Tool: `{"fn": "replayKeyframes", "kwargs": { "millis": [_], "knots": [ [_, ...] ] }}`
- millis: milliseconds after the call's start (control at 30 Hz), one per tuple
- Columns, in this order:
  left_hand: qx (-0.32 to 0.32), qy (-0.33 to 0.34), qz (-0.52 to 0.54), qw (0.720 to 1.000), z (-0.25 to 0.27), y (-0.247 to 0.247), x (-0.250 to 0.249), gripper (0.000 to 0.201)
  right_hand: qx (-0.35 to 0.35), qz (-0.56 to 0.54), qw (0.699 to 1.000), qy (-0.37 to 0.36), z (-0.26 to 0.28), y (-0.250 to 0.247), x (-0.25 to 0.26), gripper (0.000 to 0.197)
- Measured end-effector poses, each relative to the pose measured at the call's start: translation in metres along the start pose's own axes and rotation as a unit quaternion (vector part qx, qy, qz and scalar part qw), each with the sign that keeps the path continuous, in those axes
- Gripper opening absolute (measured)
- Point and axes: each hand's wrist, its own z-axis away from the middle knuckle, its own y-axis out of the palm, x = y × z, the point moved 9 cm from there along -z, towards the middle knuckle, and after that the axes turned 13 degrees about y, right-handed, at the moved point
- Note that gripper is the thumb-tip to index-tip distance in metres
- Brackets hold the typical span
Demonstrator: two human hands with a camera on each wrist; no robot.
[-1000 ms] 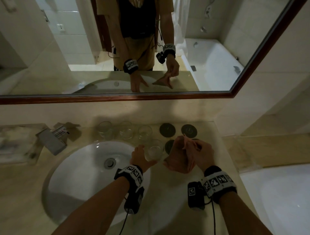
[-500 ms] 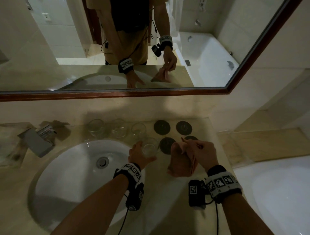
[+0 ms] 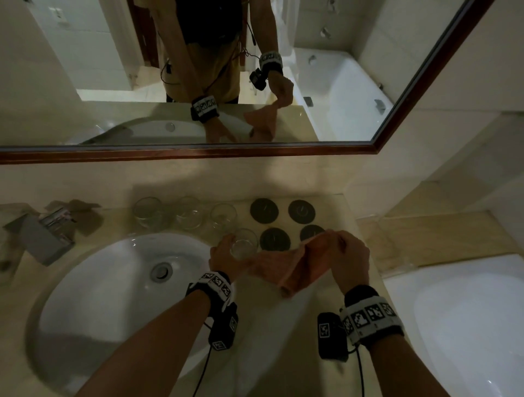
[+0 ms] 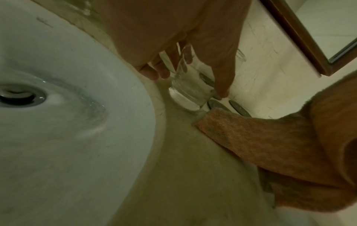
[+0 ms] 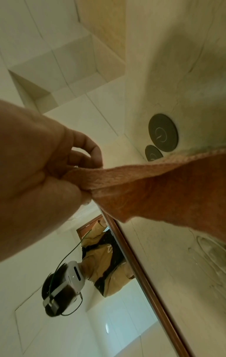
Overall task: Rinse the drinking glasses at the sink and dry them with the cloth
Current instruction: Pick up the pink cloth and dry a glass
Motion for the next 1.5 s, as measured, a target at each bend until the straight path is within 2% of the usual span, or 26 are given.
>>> {"fn": "replayKeyframes", "kwargs": {
  "millis": [167,267,333,400,467,600,700,833,1033,1100,1200,1267,1333,1367,1433,1500],
  "knots": [
    [0.004,0.002,0.004,1.000,0.009,-0.003,0.002,0.075,-0.004,-0.034,0.998,0.061,0.001,0.003,-0.011,0.033],
    [0.021,0.007,0.013,1.000,0.018,-0.003,0.002,0.072,0.025,-0.101,0.989,0.101,0.004,0.010,-0.020,0.044],
    [0.024,0.029,0.015,0.999,0.022,-0.006,-0.005,0.080,0.064,-0.106,0.985,0.117,0.008,0.018,-0.021,0.040],
    [0.020,0.058,0.022,0.998,0.024,-0.011,-0.016,0.088,0.096,-0.037,0.991,0.085,0.013,0.027,-0.015,0.040],
    [0.025,0.082,0.030,0.996,0.026,-0.015,-0.026,0.087,0.103,0.000,0.994,0.045,0.016,0.032,-0.007,0.043],
    [0.036,0.123,0.047,0.991,0.031,-0.023,-0.040,0.081,0.095,-0.014,0.995,0.002,0.014,0.035,0.016,0.033],
    [0.053,0.147,0.061,0.986,0.037,-0.033,-0.054,0.084,0.099,0.023,0.994,-0.028,0.008,0.042,0.029,0.036],
    [0.068,0.181,0.046,0.980,0.042,-0.044,-0.062,0.083,0.148,-0.039,0.988,-0.037,0.016,0.049,0.057,0.029],
    [0.071,0.222,-0.002,0.973,0.053,-0.061,-0.074,0.075,0.266,-0.090,0.952,-0.118,0.068,0.071,0.104,0.020],
    [0.063,0.230,0.002,0.971,0.057,-0.067,-0.076,0.072,0.315,-0.063,0.937,-0.139,0.093,0.084,0.113,0.017],
    [0.071,0.241,0.001,0.968,0.062,-0.076,-0.075,0.079,0.378,-0.026,0.917,-0.127,0.116,0.101,0.112,0.023],
    [0.106,0.235,-0.010,0.966,0.067,-0.079,-0.076,0.088,0.407,0.031,0.905,-0.118,0.123,0.110,0.109,0.026],
    [0.143,0.229,-0.040,0.962,0.069,-0.080,-0.075,0.094,0.456,0.093,0.878,-0.115,0.132,0.122,0.103,0.019],
    [0.162,0.232,-0.067,0.957,0.071,-0.080,-0.075,0.099,0.483,0.130,0.858,-0.118,0.137,0.129,0.098,0.020],
    [0.189,0.236,-0.112,0.947,0.075,-0.079,-0.076,0.106,0.511,0.195,0.824,-0.147,0.146,0.144,0.088,0.037],
    [0.199,0.237,-0.125,0.943,0.078,-0.082,-0.074,0.103,0.500,0.236,0.814,-0.178,0.148,0.154,0.083,0.053]
  ]
}}
